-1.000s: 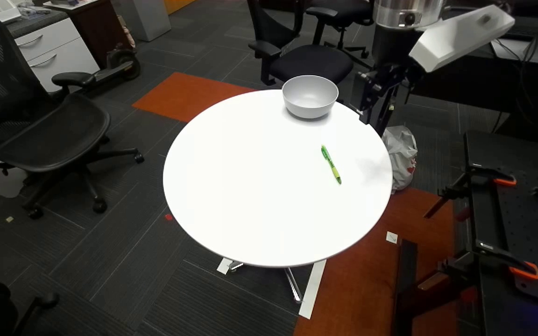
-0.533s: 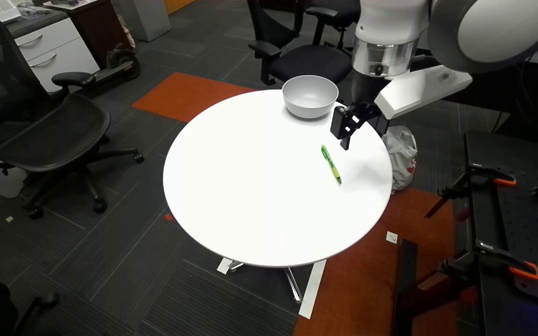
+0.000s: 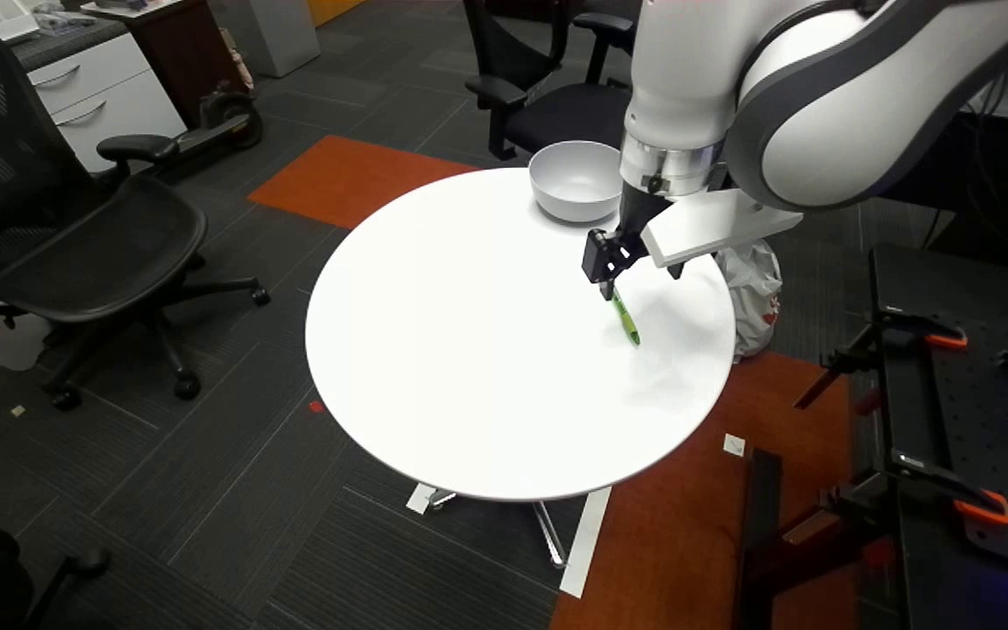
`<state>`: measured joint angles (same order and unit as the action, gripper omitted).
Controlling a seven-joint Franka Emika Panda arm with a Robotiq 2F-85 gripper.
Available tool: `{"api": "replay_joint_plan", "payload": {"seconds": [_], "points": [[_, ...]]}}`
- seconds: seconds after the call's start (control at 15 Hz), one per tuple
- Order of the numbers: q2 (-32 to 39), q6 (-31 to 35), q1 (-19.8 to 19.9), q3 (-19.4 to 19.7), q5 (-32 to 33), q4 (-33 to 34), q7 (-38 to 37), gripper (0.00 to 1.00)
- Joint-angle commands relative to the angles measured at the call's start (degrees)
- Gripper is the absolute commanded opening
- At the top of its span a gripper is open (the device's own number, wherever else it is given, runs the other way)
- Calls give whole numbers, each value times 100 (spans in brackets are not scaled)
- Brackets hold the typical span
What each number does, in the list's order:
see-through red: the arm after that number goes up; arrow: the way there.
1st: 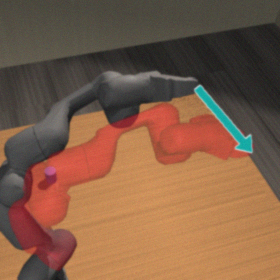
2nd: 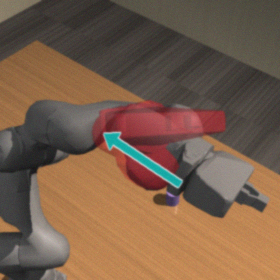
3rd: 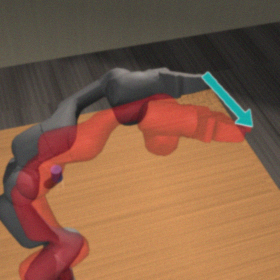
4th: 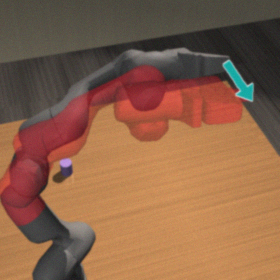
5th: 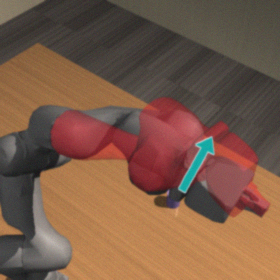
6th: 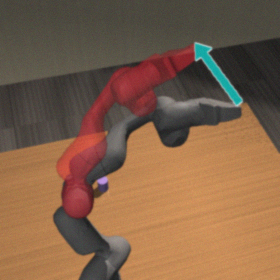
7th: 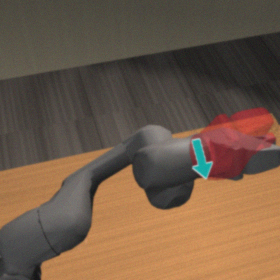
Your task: Put the pen in the white bowl
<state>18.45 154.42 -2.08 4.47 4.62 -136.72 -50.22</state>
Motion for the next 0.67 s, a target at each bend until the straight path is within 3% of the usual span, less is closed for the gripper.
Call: {"api": "replay_joint_plan", "payload": {"seconds": [0.0,0.6], "points": [[459,157,-194,232,-150,386,-118,100],[1059,184,-239,312,-561,811,3,100]]}}
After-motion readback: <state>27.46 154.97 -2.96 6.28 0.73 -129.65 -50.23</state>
